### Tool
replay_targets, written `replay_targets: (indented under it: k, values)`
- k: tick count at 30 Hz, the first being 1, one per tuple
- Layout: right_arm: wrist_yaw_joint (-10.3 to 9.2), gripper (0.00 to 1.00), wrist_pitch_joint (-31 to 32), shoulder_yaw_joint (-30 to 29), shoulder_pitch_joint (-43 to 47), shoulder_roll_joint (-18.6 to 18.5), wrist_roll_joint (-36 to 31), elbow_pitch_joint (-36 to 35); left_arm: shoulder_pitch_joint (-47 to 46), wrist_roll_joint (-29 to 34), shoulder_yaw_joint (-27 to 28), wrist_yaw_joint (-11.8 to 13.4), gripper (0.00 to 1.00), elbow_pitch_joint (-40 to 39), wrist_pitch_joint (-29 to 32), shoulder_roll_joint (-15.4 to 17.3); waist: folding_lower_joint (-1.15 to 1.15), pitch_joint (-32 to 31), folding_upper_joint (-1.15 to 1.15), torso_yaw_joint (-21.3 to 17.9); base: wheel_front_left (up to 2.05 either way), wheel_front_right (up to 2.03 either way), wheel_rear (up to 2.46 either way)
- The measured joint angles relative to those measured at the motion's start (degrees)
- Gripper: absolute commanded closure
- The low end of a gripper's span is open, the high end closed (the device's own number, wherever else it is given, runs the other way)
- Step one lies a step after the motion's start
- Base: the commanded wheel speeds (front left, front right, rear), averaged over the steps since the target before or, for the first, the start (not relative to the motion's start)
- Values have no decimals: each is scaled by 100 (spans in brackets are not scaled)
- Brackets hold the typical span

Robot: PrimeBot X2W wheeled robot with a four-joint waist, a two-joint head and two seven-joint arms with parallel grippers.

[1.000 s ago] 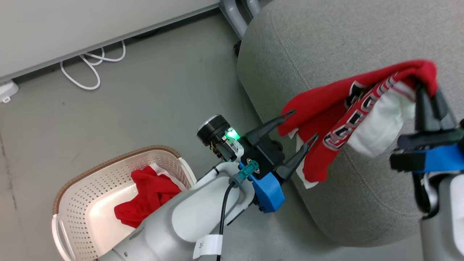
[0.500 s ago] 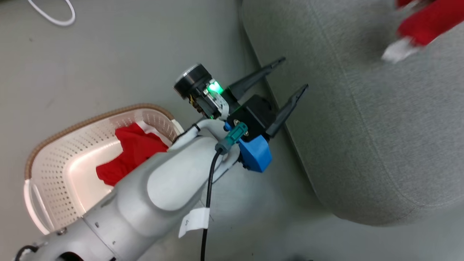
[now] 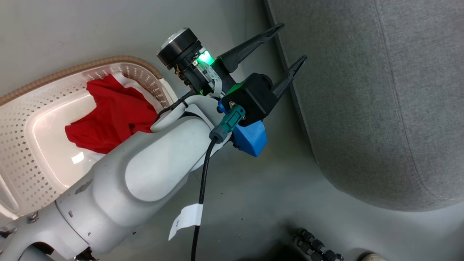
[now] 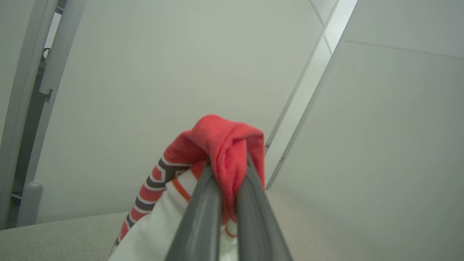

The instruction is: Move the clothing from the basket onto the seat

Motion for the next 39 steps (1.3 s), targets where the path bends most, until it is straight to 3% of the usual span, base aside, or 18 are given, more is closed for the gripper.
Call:
replay_targets:
  k: [12,20,21,23,24,39]
  values:
    - [1,100,1,225,363,948,-430,769,-49,22,-86,48,0,-238,138,149,0,276,0,113,0,0,0]
    - [0,100,0,427,388,907,-309,1550,-49,7,-108,93,0,-321,169,187,-1,278,0,192,0,0,0]
    - [0,93,1,445,389,886,-285,1589,-49,5,-111,93,0,-318,168,191,0,271,0,193,0,0,0]
    - [0,18,1,480,398,853,-258,1627,-49,-2,-113,101,0,-299,157,194,0,240,0,190,0,0,0]
    - [1,0,1,509,417,831,-258,1627,-49,-3,-118,105,0,-285,138,194,-1,217,0,188,0,0,0]
    - [0,0,1,1368,1917,867,-308,207,443,-472,68,237,0,397,-627,-140,-1,-895,0,251,0,0,0]
